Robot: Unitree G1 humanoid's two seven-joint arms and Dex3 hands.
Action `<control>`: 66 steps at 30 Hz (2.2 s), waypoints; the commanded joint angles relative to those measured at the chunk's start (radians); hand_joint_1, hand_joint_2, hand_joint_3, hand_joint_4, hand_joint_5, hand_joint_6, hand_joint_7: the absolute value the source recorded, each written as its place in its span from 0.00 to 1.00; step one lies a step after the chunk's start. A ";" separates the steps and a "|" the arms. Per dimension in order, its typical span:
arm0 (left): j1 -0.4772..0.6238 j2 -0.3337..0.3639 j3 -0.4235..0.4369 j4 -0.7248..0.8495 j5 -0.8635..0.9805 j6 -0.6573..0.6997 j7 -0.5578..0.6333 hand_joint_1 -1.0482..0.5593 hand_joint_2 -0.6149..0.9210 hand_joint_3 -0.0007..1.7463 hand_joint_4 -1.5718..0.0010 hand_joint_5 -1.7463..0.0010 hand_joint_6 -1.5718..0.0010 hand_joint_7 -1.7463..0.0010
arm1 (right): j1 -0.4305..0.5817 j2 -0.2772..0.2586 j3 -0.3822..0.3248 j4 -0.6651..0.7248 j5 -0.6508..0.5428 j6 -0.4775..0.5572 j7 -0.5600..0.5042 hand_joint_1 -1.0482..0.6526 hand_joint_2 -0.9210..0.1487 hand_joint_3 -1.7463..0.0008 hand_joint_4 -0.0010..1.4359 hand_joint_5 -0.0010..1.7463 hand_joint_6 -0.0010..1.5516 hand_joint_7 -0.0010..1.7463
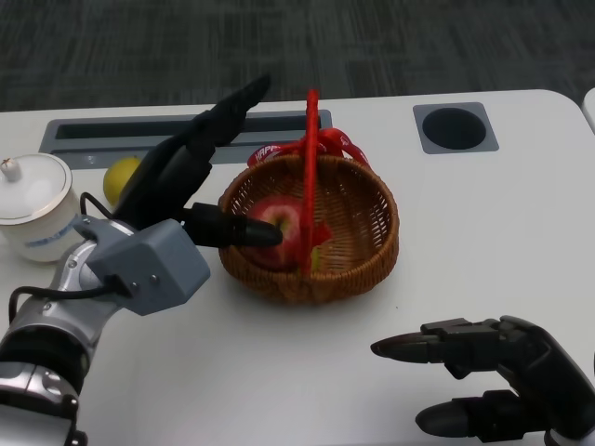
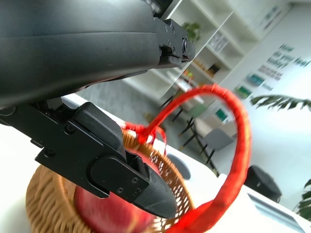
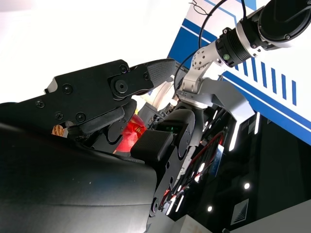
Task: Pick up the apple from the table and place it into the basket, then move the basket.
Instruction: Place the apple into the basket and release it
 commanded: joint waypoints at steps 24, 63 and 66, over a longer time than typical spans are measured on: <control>0.563 0.134 0.154 -0.716 -0.399 0.079 -0.329 0.25 0.88 0.00 0.79 0.98 0.77 0.98 | -0.554 -0.179 -0.023 0.405 -0.349 -0.073 -0.088 0.23 0.00 0.94 0.51 0.00 0.42 0.00; 0.779 0.090 0.223 -0.947 -0.422 0.099 -0.401 0.31 0.84 0.00 0.47 0.97 0.53 0.99 | -0.937 -0.174 0.812 0.642 -1.497 0.393 -1.263 0.08 0.03 1.00 0.43 0.01 0.34 0.01; 0.791 0.071 0.226 -0.954 -0.402 0.086 -0.383 0.31 0.84 0.00 0.46 0.98 0.53 0.99 | -0.940 -0.158 0.834 0.647 -1.497 0.414 -1.249 0.09 0.03 1.00 0.45 0.01 0.35 0.01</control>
